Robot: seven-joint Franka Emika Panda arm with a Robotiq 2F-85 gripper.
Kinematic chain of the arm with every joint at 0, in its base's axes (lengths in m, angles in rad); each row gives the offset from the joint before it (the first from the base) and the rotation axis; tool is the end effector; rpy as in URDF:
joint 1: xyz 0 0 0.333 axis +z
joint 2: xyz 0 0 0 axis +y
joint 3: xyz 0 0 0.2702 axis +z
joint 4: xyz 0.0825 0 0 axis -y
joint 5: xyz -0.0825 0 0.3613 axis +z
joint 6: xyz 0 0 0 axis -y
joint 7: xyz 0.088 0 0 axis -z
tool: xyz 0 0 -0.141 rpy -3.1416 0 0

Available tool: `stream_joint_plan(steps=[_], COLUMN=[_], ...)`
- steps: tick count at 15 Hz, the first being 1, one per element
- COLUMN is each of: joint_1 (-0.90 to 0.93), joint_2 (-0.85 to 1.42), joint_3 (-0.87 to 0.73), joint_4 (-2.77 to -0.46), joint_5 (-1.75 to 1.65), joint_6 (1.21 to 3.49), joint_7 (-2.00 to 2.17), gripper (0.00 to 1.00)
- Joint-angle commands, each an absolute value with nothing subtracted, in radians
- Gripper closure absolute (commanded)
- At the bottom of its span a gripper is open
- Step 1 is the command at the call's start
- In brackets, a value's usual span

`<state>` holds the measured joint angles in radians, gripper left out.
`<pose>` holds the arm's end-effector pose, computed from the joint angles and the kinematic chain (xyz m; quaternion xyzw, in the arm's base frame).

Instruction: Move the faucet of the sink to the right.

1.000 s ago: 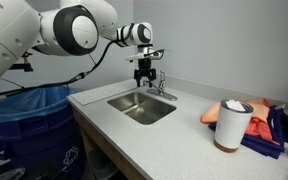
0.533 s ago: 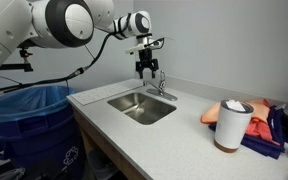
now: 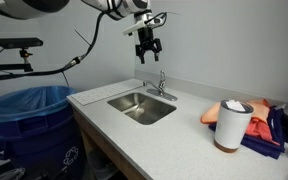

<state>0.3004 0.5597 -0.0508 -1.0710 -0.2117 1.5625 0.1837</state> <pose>0.6425 0.1412 0.4365 0.9916 0.0388 -0.0068 0.1235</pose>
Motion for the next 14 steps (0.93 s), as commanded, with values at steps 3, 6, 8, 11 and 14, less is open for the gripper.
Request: stream_joint_plan(steps=[3,6,8,11,14], joint_1=[0.253,0.223,0.17,0.128,0.099], joint_2=[0.3,0.194,0.131,0.066,0.016], joint_3=[-0.045,-0.043,0.001,0.014,0.018], joint_4=[-1.389,-1.527,-1.616,-1.719,-1.81], joint_5=[-0.183,-0.13,-0.094,-0.007,0.065], joint_6=[1.64,1.714,1.776,1.873,1.963], joint_7=[0.114,0.057,0.028,-0.02,-0.082], gripper=[0.0,0.0,0.0,0.0,0.0])
